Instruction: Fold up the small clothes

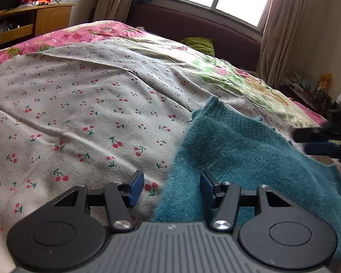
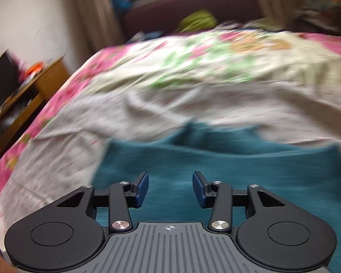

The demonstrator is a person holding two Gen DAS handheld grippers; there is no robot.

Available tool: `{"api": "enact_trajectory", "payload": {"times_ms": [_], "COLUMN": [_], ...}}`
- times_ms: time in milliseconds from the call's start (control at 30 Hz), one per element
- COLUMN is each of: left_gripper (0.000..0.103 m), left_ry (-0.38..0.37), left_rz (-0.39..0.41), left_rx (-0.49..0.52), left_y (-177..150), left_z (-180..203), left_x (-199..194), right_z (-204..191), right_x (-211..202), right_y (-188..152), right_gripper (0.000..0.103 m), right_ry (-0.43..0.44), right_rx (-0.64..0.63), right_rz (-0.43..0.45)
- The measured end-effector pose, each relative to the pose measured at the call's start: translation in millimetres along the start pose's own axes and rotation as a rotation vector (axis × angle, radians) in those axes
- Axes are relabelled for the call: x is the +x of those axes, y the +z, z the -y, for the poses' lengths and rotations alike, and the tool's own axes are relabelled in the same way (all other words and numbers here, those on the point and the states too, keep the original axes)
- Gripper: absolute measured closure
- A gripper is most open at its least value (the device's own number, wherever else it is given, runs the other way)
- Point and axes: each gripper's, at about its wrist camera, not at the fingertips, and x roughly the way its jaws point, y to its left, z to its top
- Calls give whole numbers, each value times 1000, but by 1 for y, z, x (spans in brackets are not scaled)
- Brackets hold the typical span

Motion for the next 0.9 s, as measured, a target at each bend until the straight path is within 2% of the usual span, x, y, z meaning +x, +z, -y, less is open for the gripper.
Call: {"api": "enact_trajectory", "payload": {"times_ms": [100, 167, 233, 267, 300, 333, 400, 467, 500, 533, 600, 733, 900], "left_gripper": [36, 35, 35, 34, 34, 34, 34, 34, 34, 34, 34, 33, 34], "left_ry": [-35, -51, -64, -70, -77, -86, -109, -126, -126, -126, -128, -114, -95], "left_rz": [-13, -15, -18, -19, -20, -23, -27, -14, 0, 15, 33, -14, -18], "left_rx": [-20, -25, -22, -19, -19, -22, -32, -45, -49, -52, -55, -36, -32], "left_y": [0, -1, 0, 0, 0, 0, 1, 3, 3, 4, 5, 0, 0], "left_z": [-6, -8, -10, -10, -10, -11, -13, -15, -16, -17, -18, -14, -15], "left_x": [-1, -1, -1, -1, -1, -2, -5, -10, -13, -16, -19, -10, -6], "right_z": [-53, -79, -98, -106, -112, -114, -114, -111, -110, -110, -113, -103, -117], "right_x": [46, 73, 92, 101, 107, 112, 113, 106, 100, 94, 85, 101, 97], "right_y": [8, 11, 12, 11, 9, 6, 1, -1, 0, 2, 5, 1, -9], "right_gripper": [53, 46, 40, 41, 44, 53, 63, 75, 78, 86, 86, 86, 84], "right_ry": [27, 14, -62, -102, -149, -190, -215, -203, -187, -156, -106, -101, -99], "right_rx": [-67, -95, -139, -190, -241, -266, -287, -280, -256, -228, -208, -173, -256], "right_rz": [-68, -118, -132, -135, -136, -132, -136, -123, -117, -109, -94, -113, -67]}}
